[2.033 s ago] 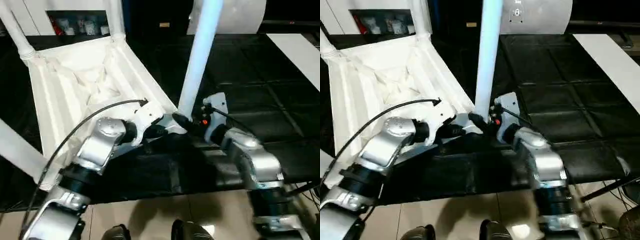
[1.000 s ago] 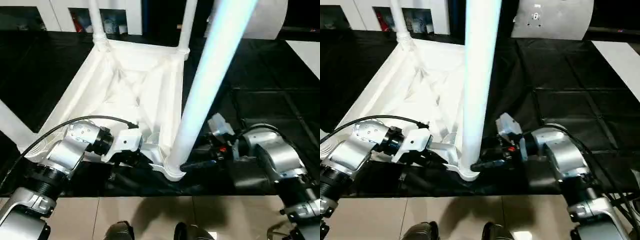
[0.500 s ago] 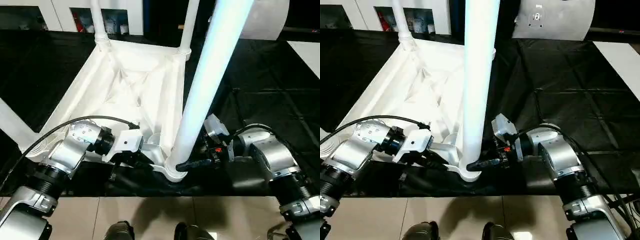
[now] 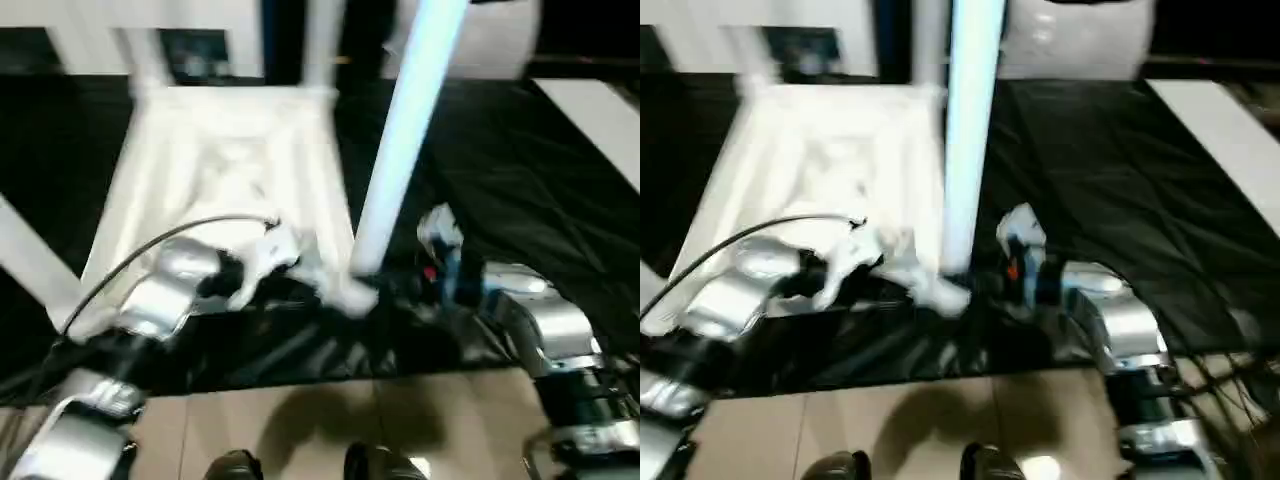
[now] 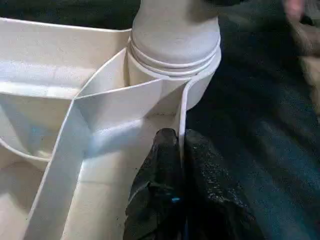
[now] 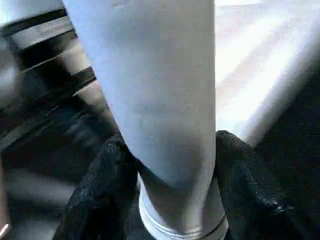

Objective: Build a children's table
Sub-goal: Rotate leg to tighten

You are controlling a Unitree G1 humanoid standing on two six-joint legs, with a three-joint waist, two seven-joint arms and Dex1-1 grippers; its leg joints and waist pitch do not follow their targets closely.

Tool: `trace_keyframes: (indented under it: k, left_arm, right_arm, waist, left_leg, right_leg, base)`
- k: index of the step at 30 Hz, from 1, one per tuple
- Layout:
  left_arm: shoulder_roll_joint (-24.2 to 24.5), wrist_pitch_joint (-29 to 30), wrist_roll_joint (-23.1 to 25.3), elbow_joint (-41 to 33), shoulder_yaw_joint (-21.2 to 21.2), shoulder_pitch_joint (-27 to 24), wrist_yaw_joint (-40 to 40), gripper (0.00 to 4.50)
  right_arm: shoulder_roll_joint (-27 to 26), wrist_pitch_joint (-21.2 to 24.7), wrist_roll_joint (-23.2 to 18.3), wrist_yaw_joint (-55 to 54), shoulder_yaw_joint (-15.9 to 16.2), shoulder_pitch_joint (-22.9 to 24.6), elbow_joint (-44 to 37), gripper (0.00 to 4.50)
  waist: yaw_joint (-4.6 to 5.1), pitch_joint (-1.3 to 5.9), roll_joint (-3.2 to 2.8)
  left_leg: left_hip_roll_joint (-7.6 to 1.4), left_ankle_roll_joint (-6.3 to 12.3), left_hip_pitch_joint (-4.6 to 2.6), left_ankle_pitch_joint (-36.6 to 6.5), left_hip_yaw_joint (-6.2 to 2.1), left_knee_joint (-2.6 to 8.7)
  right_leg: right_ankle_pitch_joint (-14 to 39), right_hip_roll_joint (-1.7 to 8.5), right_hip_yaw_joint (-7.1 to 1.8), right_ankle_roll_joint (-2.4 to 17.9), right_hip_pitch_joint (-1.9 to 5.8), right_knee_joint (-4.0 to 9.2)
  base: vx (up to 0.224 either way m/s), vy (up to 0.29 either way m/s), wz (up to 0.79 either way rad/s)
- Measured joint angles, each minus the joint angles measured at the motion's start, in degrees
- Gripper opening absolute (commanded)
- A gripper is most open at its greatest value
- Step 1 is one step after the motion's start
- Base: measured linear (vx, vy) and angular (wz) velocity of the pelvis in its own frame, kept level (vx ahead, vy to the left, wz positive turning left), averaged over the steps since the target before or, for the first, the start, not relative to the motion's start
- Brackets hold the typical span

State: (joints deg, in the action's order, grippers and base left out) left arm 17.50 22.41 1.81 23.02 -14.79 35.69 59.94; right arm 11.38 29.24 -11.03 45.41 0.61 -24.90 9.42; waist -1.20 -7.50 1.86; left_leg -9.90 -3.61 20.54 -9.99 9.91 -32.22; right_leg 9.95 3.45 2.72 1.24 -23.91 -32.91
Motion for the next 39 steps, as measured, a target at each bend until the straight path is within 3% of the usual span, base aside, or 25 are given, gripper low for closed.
trace_keyframes:
  k: [4,7,9,15,19,24,26,28,31,39]
  left_arm:
    - [-5.3,5.0,1.5,0.2,1.4,1.5,-9.7,0.0]
    - [-7.3,6.5,2.4,-0.5,1.7,1.7,-13.6,0.0]
    - [-7.5,6.9,2.4,-1.0,1.5,1.7,-14.1,0.0]
    - [-6.7,6.2,2.4,-3.5,1.1,0.4,-12.8,0.0]
    - [-3.7,2.7,2.3,-4.8,-0.3,-0.8,-9.2,0.0]
    - [0.4,-1.5,0.7,-5.5,-0.4,-2.4,-3.2,0.0]
    - [3.5,-4.3,-0.5,-6.3,-0.9,-3.6,1.6,0.0]
    - [6.2,-7.6,-1.5,-6.4,-1.5,-4.1,6.3,0.0]
    - [9.9,-12.0,-2.7,-6.3,-2.5,-4.8,12.8,0.0]
    - [13.1,-16.4,-4.3,-5.8,-4.6,-5.0,22.0,0.0]
  right_arm:
    - [-7.1,2.9,4.2,-15.9,-2.4,-0.8,-2.2,1.98]
    - [-9.8,3.2,5.2,-22.0,-3.0,-1.3,-2.7,1.98]
    - [-9.9,3.1,5.3,-22.6,-3.0,-1.2,-3.0,2.52]
    - [-10.0,3.1,3.6,-21.2,-3.4,0.6,-5.7,3.1]
    - [-5.0,1.8,1.5,-13.2,-1.7,1.8,-6.1,3.46]
    - [1.4,-1.6,0.1,-2.4,0.9,2.3,-4.9,3.76]
    - [6.0,-4.6,0.0,5.0,2.9,2.4,-3.6,3.89]
    - [8.7,-7.0,-0.5,11.2,4.5,2.3,-2.4,3.97]
    - [11.8,-10.0,-1.3,19.6,6.7,2.1,-1.1,3.97]
    - [14.3,-14.2,-4.5,32.9,8.9,0.0,2.6,3.97]
  waist:
    - [0.88,0.0,-0.05]
    - [0.95,0.0,-0.06]
    - [0.9,0.0,-0.06]
    - [0.34,0.02,-0.18]
    - [0.18,0.07,-0.55]
    - [0.27,0.06,-0.57]
    - [-0.04,0.06,-0.57]
    - [-0.59,0.06,-0.56]
    - [-1.38,0.05,-0.53]
    - [-2.46,0.02,-0.41]
  left_leg:
    - [0.07,-0.07,-0.09,0.2,0.0,0.01]
    - [0.13,-0.05,-0.03,0.2,0.01,0.35]
    - [0.16,0.05,-0.02,0.1,0.03,0.44]
    - [0.03,0.11,0.01,-0.1,0.0,0.78]
    - [0.02,0.1,0.05,-0.1,0.01,0.93]
    - [0.01,0.11,0.09,-0.1,0.01,0.91]
    - [0.01,0.21,0.23,0.0,0.01,0.87]
    - [0.0,0.35,0.52,0.0,0.01,0.66]
    - [-0.04,0.38,0.65,0.1,0.0,0.45]
    - [-0.02,0.48,0.76,0.0,0.06,-0.1]
  right_leg:
    - [0.0,0.02,-0.1,0.0,-0.06,0.11]
    - [0.0,0.0,-0.11,0.1,-0.07,0.3]
    - [-0.3,-0.01,-0.15,0.2,-0.07,0.29]
    - [-1.2,-0.15,-0.04,0.3,-0.16,0.25]
    - [-1.1,-0.17,-0.03,0.3,-0.2,0.24]
    - [-1.1,-0.17,-0.03,0.3,-0.4,0.22]
    - [-1.1,-0.17,-0.03,0.4,-0.55,0.18]
    - [-1.1,-0.17,-0.06,0.4,-0.98,-0.11]
    - [-1.2,-0.16,-0.04,0.4,-1.03,-0.19]
    - [-1.3,-0.07,-0.09,0.7,-0.97,-0.25]
  base:
    - [0.0,0.0,0.0]
    - [0.0,0.0,0.0]
    - [0.0,0.0,0.0]
    - [0.0,0.0,0.0]
    - [0.0,0.0,0.0]
    - [0.0,0.0,0.0]
    - [0.0,0.0,0.0]
    - [0.0,0.0,0.0]
    - [0.0,0.0,0.0]
    - [0.0,0.0,0.0]
